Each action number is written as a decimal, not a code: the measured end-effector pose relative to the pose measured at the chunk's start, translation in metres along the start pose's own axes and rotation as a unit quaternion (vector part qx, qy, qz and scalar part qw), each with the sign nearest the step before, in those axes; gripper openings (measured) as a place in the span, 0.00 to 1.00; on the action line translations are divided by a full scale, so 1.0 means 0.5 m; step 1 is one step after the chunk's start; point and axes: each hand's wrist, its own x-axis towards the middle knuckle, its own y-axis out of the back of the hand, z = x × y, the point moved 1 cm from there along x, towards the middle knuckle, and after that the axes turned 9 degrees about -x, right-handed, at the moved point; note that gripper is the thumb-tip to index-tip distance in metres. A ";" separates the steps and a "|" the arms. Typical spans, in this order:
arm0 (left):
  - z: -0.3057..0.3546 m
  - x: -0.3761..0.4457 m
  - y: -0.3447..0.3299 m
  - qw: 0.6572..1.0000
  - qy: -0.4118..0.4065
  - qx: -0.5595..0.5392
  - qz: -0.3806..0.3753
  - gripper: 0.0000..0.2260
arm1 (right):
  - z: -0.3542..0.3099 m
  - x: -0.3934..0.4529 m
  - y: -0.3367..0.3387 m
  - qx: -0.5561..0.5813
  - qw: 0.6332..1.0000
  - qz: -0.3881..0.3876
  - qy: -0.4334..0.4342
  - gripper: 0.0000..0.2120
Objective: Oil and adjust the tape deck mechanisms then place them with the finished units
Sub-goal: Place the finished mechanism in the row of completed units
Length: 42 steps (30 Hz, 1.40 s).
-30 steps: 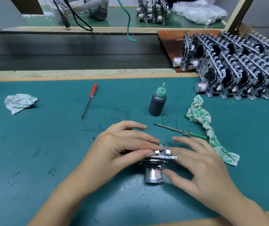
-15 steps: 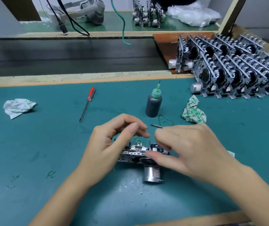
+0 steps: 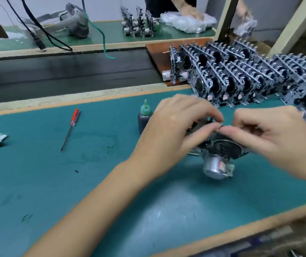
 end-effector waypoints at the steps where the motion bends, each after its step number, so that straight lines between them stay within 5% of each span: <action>1: 0.003 0.023 -0.022 0.999 -0.035 0.032 -0.010 0.06 | 0.021 -0.012 0.018 -0.020 1.000 0.010 -0.021 0.20; 5: 0.009 0.088 -0.129 0.984 -0.115 0.123 -0.056 0.14 | 0.112 -0.067 0.065 -0.072 0.990 0.048 -0.111 0.20; 12: -0.028 0.193 -0.313 0.952 -0.087 0.227 -0.185 0.24 | 0.287 -0.115 0.068 -0.120 0.955 0.033 -0.270 0.20; 20: -0.069 0.296 -0.400 0.965 0.038 0.067 -0.250 0.26 | 0.387 -0.056 0.046 -0.183 0.909 0.025 -0.373 0.20; 31: -0.100 0.301 -0.461 0.936 0.084 -0.028 -0.341 0.37 | 0.405 -0.078 0.024 -0.250 0.880 0.021 -0.404 0.14; 37: -0.078 0.291 -0.448 0.938 0.092 0.077 -0.325 0.31 | 0.368 -0.064 0.043 -0.351 0.843 0.006 -0.408 0.19; 42: -0.024 0.234 -0.313 0.979 0.130 0.068 -0.142 0.08 | 0.219 -0.015 0.041 -0.244 0.915 0.063 -0.315 0.11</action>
